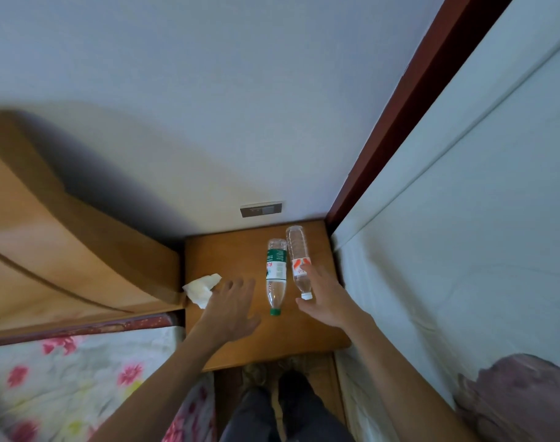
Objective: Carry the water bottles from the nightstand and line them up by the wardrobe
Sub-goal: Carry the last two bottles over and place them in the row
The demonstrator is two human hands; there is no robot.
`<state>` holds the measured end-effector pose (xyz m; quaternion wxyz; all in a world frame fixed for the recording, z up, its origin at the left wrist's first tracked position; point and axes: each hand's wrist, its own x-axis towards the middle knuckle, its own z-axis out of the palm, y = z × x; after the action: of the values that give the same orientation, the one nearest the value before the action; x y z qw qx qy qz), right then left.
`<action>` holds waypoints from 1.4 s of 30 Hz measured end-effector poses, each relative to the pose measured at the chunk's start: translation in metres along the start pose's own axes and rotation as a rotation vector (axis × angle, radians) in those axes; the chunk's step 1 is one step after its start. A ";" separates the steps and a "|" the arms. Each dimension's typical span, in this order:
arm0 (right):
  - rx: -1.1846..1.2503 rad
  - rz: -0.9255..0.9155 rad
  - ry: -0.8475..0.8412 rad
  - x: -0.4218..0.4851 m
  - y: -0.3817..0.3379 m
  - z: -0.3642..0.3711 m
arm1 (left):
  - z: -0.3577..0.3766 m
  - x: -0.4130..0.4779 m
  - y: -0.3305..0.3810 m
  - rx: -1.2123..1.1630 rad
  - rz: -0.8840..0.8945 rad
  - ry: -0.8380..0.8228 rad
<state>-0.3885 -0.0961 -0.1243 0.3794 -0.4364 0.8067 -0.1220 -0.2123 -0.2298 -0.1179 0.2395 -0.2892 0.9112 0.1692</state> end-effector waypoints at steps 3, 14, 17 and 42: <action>0.001 0.014 -0.034 0.015 0.001 0.005 | 0.005 0.016 -0.001 -0.005 0.003 -0.029; -0.281 -0.046 -0.299 0.078 0.016 0.037 | 0.025 0.079 -0.020 0.245 0.182 -0.113; -0.480 -0.164 -0.338 0.099 0.025 0.038 | 0.030 0.098 -0.024 0.314 0.249 -0.126; -1.124 -0.648 -0.327 0.180 0.119 0.067 | 0.099 0.226 -0.025 0.760 0.788 -0.042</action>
<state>-0.4730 -0.1609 -0.3235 0.1558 -0.8007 0.5079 0.2767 -0.3259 -0.3058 -0.3248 0.2639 0.1844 0.9425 -0.0893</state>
